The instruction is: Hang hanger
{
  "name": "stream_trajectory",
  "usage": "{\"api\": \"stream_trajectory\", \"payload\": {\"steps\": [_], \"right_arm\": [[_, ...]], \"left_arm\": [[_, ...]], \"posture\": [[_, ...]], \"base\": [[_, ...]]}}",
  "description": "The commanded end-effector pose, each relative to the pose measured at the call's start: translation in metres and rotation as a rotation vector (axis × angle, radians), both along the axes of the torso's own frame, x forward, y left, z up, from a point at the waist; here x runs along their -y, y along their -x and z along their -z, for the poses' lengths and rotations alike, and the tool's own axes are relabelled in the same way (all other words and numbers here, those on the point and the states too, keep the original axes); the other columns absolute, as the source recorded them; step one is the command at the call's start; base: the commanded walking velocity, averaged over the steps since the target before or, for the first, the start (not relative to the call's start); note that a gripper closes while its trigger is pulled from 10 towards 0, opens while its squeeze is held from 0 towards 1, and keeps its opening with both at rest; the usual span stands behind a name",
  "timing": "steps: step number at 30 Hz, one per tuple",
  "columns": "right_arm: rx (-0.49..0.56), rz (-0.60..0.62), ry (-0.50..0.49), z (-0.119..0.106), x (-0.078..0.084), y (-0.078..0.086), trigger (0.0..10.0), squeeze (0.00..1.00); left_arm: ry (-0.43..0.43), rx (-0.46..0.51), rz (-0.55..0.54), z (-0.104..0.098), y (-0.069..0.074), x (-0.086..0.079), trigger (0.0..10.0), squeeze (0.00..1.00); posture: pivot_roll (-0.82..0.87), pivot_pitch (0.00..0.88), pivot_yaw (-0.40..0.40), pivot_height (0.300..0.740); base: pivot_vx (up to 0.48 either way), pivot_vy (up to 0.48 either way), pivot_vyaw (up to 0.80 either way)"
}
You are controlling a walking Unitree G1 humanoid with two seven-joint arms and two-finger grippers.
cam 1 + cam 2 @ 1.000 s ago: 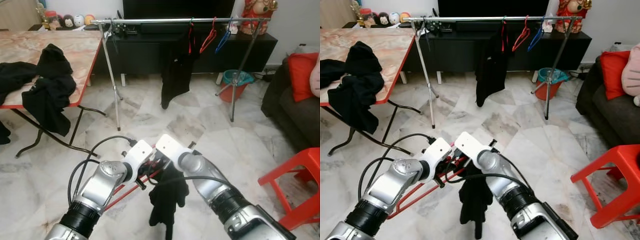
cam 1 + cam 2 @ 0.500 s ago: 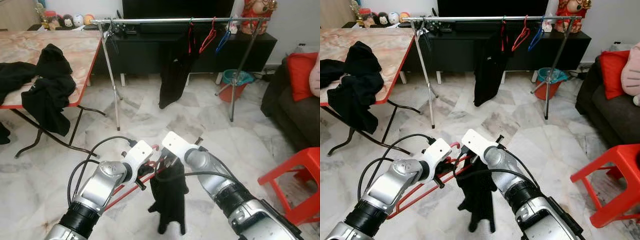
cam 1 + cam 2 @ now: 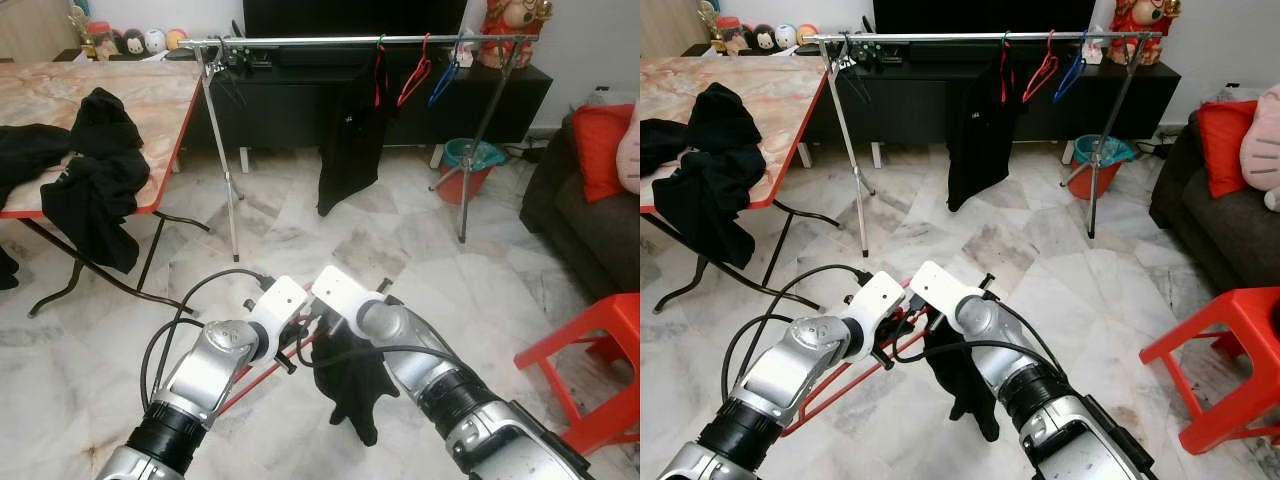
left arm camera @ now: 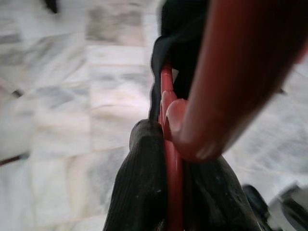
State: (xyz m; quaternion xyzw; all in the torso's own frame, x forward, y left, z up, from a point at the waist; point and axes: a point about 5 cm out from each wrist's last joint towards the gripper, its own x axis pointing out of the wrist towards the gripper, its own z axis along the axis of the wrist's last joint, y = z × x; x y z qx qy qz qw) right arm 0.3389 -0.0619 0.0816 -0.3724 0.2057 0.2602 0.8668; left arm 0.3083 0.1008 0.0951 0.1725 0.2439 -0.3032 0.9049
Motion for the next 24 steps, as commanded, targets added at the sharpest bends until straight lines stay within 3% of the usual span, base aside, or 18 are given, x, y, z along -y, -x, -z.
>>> {"api": "stream_trajectory", "payload": {"steps": [1, 4, 10, 18, 22, 24], "right_arm": [[0.018, -0.028, -0.023, -0.007, -0.008, 0.001, 10.0, 0.0], [0.015, -0.039, -0.031, -0.007, -0.011, 0.002, 10.0, 0.0], [0.014, -0.121, -0.069, -0.01, -0.024, 0.007, 10.0, 0.0], [0.04, -0.219, -0.064, -0.015, -0.029, 0.009, 10.0, 0.0], [0.037, -0.181, -0.057, -0.015, -0.02, 0.005, 10.0, 0.0], [0.042, -0.129, -0.022, -0.015, -0.007, -0.001, 10.0, 0.0]], "left_arm": [[-0.026, 0.047, -0.044, -0.008, -0.008, -0.002, 10.0, 0.0], [-0.021, 0.048, -0.052, -0.008, -0.008, -0.002, 10.0, 0.0], [0.081, -0.001, 0.072, -0.008, 0.002, 0.018, 10.0, 0.0], [0.146, -0.025, 0.132, -0.009, 0.008, 0.025, 10.0, 0.0], [0.123, -0.01, 0.12, -0.008, 0.005, 0.021, 10.0, 0.0], [0.118, -0.004, 0.112, -0.009, 0.003, 0.017, 10.0, 0.0]], "posture": [[0.11, 0.0, -0.051, 0.732], [0.11, 0.0, -0.05, 0.732], [0.11, 0.0, -0.051, 0.732], [0.11, 0.0, -0.052, 0.732], [0.11, 0.0, -0.052, 0.732], [0.11, 0.0, -0.052, 0.732]], "base": [[0.0, 0.0, 0.0], [0.0, 0.0, 0.0], [0.0, 0.0, 0.0], [0.0, 0.0, 0.0], [0.0, 0.0, 0.0], [0.0, 0.0, 0.0]]}}
